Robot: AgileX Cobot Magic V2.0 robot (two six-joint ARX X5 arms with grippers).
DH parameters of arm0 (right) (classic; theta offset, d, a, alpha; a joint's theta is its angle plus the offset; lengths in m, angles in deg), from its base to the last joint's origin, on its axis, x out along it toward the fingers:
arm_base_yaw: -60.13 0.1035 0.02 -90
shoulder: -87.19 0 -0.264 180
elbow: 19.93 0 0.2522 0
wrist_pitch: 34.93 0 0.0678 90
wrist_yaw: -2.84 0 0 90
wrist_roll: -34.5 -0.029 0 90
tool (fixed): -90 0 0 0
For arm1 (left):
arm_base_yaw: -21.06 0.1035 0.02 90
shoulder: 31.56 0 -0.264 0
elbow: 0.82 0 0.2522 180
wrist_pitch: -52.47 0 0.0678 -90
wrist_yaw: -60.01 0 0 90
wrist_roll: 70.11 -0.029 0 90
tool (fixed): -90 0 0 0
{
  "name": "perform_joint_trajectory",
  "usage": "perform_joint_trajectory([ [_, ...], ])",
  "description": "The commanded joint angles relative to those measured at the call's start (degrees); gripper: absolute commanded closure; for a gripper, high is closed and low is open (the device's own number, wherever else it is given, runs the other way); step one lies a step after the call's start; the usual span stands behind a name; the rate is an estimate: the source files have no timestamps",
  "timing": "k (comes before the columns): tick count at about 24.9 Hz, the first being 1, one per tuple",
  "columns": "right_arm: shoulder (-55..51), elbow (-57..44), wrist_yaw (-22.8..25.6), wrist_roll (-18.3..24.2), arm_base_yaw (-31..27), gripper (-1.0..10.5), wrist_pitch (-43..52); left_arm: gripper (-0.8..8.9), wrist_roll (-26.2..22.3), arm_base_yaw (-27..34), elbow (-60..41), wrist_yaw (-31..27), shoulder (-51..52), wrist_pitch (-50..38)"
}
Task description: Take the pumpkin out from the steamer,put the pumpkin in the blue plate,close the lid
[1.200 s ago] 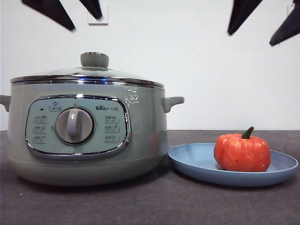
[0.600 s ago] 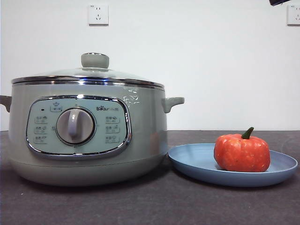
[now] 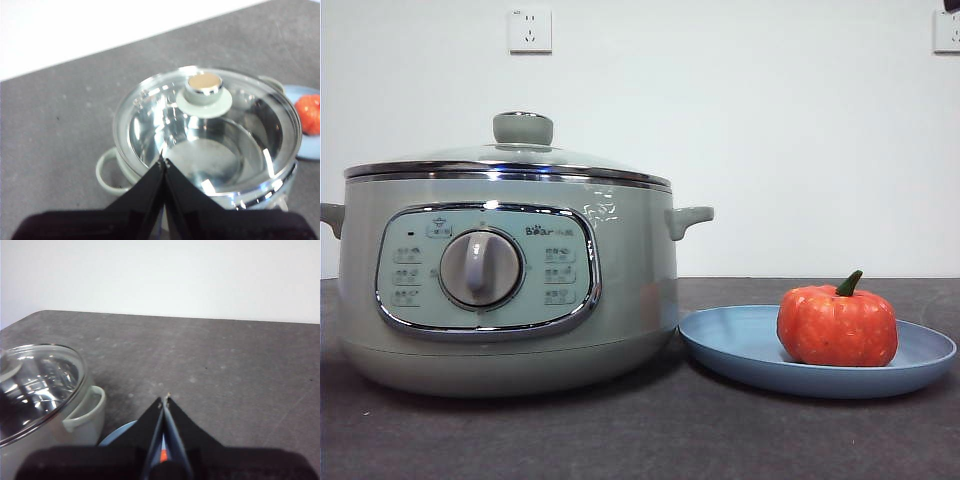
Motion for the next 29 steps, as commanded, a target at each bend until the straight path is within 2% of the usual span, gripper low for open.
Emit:
perform_joint_trajectory([
  [1, -0.1, -0.6, 0.7, -0.1, 0.0, 9.5, -0.8, 8.16, 0.6, 0.0, -0.2, 0.2, -0.1, 0.1],
  [13, -0.1, -0.6, 1.9, -0.1, 0.0, 9.5, -6.7, 8.16, 0.6, -0.7, -0.2, 0.1, 0.8, 0.9],
  [15, -0.1, -0.6, 1.8, -0.1, 0.0, 9.5, -7.8, 8.16, -0.8, 0.0, -0.2, -0.3, 2.9, 1.5],
  [17, -0.1, -0.6, 1.8, -0.1, 0.0, 9.5, -8.9, 8.16, -3.5, 2.2, -0.2, 1.2, 6.2, 1.3],
  [19, -0.1, -0.6, 1.9, -0.1, 0.0, 9.5, -10.0, 8.16, -4.9, 6.2, -0.3, 5.4, 9.5, -0.2],
  [22, -0.1, -0.6, 1.9, -0.1, 0.0, 9.5, -11.5, 8.16, -6.3, 13.4, -2.8, 10.4, 13.7, -6.6],
  [25, -0.1, -0.6, 1.8, -0.1, 0.1, 9.5, -12.5, 8.16, -6.6, 19.6, -8.6, 10.9, 17.1, -14.4],
  [29, -0.2, -0.6, 1.9, -0.1, 0.1, 9.5, -13.9, 8.16, -5.6, 24.3, -18.9, 12.8, 20.2, -23.2],
])
